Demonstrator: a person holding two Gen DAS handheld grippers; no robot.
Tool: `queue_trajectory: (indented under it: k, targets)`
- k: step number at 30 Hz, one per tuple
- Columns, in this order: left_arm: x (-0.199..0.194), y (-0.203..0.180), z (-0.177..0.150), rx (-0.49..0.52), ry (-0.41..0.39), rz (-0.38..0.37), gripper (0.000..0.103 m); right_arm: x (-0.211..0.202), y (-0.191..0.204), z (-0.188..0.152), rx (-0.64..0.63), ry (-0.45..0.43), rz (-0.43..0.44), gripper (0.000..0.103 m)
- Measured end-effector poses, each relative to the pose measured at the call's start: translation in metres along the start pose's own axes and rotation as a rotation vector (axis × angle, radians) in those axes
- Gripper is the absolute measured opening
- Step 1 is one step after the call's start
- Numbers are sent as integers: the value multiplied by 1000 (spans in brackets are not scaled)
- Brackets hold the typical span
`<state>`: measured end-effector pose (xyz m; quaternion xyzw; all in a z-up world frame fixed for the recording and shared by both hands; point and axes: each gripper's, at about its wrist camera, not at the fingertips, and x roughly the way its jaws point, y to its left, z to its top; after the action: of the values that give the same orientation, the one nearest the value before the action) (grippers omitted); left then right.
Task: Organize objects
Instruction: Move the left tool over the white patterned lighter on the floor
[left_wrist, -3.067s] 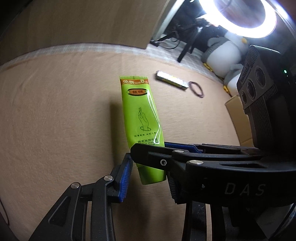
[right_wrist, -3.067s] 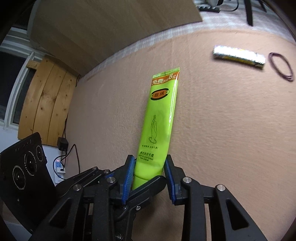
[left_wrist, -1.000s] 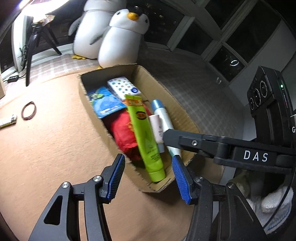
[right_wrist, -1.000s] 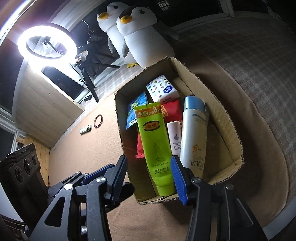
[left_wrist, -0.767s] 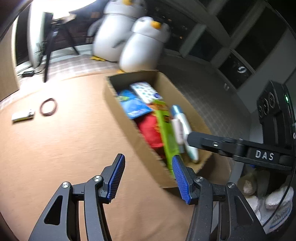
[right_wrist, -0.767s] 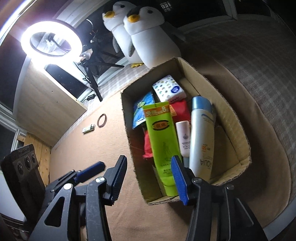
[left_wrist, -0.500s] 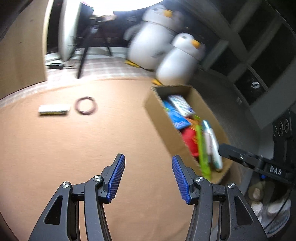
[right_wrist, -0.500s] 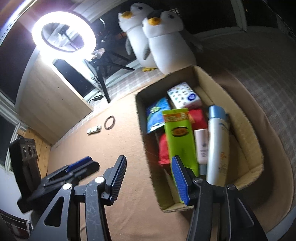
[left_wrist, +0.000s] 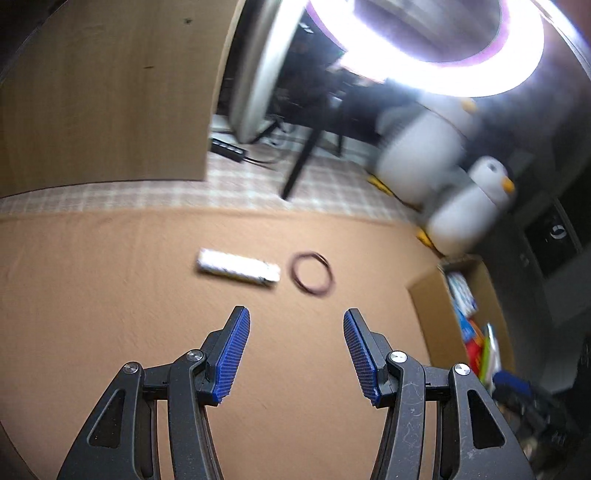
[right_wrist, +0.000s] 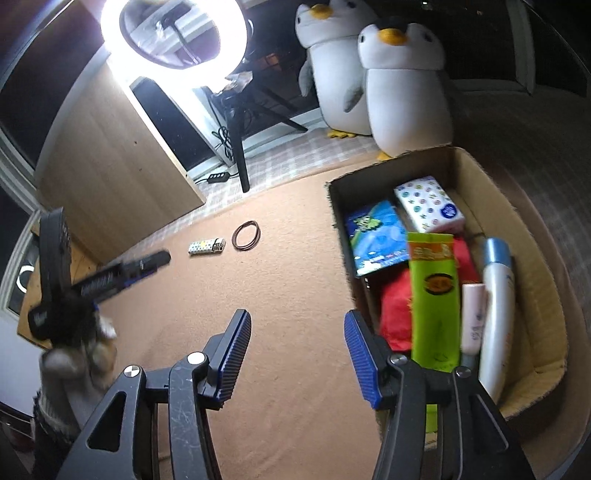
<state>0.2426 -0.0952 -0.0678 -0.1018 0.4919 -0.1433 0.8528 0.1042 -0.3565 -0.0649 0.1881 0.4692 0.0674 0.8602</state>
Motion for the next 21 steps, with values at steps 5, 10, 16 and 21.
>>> queue_trajectory:
  k: [5,10,16,21]
  targets:
    - [28,21,29,-22,13,61,56,18,13,4,-17,40,7,49]
    - [69,32,44,-17,66,99,56,34,24,7,-32,72,13,49]
    - [101,37,55,-11,90,119,56,48,34,11,-53,96,11,49]
    - [116,39,63,-11,105,126,52,55,34,13,-57,109,5,49]
